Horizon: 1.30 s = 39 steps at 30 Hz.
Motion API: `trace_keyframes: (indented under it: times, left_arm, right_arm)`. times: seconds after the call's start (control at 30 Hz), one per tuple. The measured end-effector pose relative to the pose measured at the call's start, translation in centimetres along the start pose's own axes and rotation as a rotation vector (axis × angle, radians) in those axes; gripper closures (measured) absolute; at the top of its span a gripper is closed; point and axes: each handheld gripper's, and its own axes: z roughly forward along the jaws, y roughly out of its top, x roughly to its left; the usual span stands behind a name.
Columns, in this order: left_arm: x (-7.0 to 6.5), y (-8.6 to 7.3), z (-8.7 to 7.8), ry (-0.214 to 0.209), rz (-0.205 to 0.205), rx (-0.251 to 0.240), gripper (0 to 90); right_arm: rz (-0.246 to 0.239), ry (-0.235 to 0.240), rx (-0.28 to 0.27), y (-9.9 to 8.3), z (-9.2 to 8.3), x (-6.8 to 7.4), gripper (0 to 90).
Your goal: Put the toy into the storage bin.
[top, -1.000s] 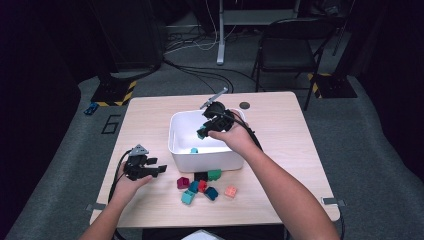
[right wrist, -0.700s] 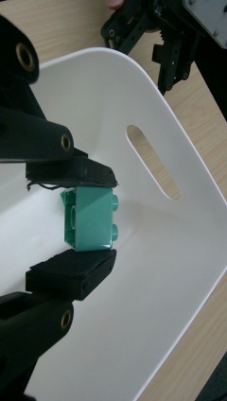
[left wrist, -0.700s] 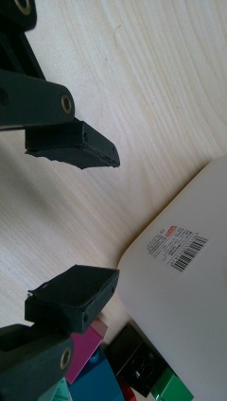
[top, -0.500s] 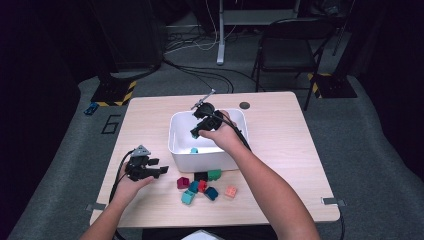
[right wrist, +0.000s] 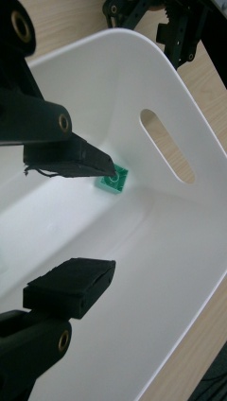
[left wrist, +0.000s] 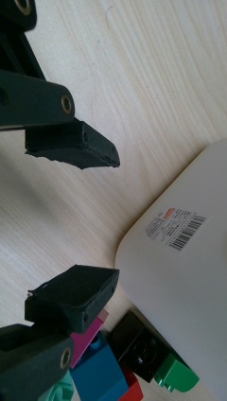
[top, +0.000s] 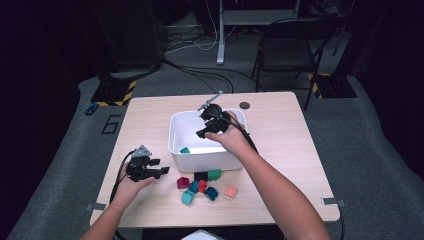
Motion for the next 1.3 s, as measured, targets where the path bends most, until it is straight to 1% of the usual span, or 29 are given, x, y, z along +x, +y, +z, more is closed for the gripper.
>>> trace_keyframes:
  times: [0.1, 0.2, 0.27, 0.3, 0.33, 0.37, 0.4, 0.47, 0.53, 0.67, 0.7, 0.73, 0.8, 0.83, 0.93, 0.97, 1.0, 1.03, 1.07, 1.17, 1.23, 1.3]
  left_arm:
    - [-0.3, 0.2, -0.1, -0.002, 0.009, -0.005, 39.4]
    - [-0.5, 0.3, -0.2, 0.004, 0.018, -0.008, 39.4]
    - [-0.7, 0.4, -0.2, 0.000, 0.022, -0.006, 39.4]
    - [-0.7, 0.4, -0.2, -0.001, 0.022, -0.005, 39.4]
    - [-0.8, 0.4, -0.2, -0.001, 0.024, -0.007, 39.4]
    - [-0.8, 0.5, -0.2, -0.005, 0.026, -0.008, 39.4]
    - [-0.9, 0.5, -0.2, -0.005, 0.026, -0.007, 39.4]
    - [-1.1, 0.6, -0.2, -0.002, 0.031, -0.009, 39.4]
    - [-1.3, 0.7, -0.2, -0.011, 0.029, -0.009, 39.4]
    - [-1.6, 0.8, -0.2, -0.020, 0.034, -0.012, 39.4]
    - [-1.7, 0.8, -0.2, -0.022, 0.039, -0.010, 39.4]
    - [-1.8, 0.8, -0.1, -0.025, 0.035, -0.009, 39.4]
    - [-1.9, 0.8, 0.0, -0.027, 0.043, -0.005, 39.4]
    - [-1.9, 0.8, 0.1, -0.029, 0.041, -0.004, 39.4]
    - [-2.1, 0.9, 0.3, -0.032, 0.039, -0.014, 39.7]
    - [-2.2, 0.9, 0.3, -0.038, 0.042, -0.007, 39.7]
    - [-2.2, 0.9, 0.3, -0.038, 0.045, -0.007, 39.7]
    - [-2.4, 0.9, 0.4, -0.044, 0.039, -0.005, 39.7]
    - [-2.4, 1.0, 0.5, -0.048, 0.041, -0.008, 39.7]
    - [-2.6, 1.1, 0.7, -0.055, 0.037, -0.013, 39.7]
    - [-2.6, 1.1, 0.9, -0.057, 0.040, -0.010, 39.7]
    - [-2.7, 1.2, 1.2, -0.059, 0.032, -0.008, 39.7]
  right_arm:
    - [0.000, -0.004, -0.018, -0.7, -1.5, 0.1, 44.1]
    - [-0.024, -0.011, -0.043, -1.5, -3.3, 0.4, 43.9]
    - [-0.034, 0.001, -0.068, -2.3, -4.8, 0.7, 44.6]
    - [-0.030, 0.009, -0.076, -2.7, -5.4, 0.9, 46.5]
    - [-0.028, 0.018, -0.081, -3.0, -5.8, 1.0, 47.6]
    - [-0.035, 0.029, -0.085, -3.5, -6.2, 1.1, 47.8]
    - [-0.036, 0.029, -0.092, -4.0, -6.7, 1.3, 48.0]
    - [-0.041, 0.032, -0.088, -5.0, -7.2, 1.8, 48.0]
    - [-0.048, 0.033, -0.087, -5.9, -7.8, 2.2, 48.0]
    - [-0.036, 0.050, -0.103, -7.4, -8.6, 3.1, 48.0]
    - [-0.041, 0.053, -0.109, -7.8, -8.7, 3.2, 48.0]
    - [-0.040, 0.056, -0.112, -8.4, -8.7, 3.4, 48.2]
    - [-0.029, 0.061, -0.108, -9.4, -8.5, 3.7, 48.7]
    - [-0.032, 0.060, -0.107, -9.7, -8.3, 3.8, 48.7]
    - [-0.015, 0.052, -0.102, -11.3, -7.3, 3.9, 49.0]
    - [-0.005, 0.047, -0.096, -11.7, -7.0, 3.9, 49.0]
    - [0.006, 0.043, -0.092, -12.2, -6.5, 3.8, 49.0]
    - [0.007, 0.041, -0.093, -12.6, -6.1, 3.6, 49.0]
    - [0.030, 0.041, -0.087, -13.1, -5.6, 3.5, 49.0]
    - [0.043, 0.027, -0.060, -14.1, -4.3, 3.1, 49.0]
    - [0.058, 0.021, -0.056, -14.7, -3.5, 2.8, 48.5]
    - [0.069, 0.012, -0.052, -15.1, -2.9, 2.5, 47.7]
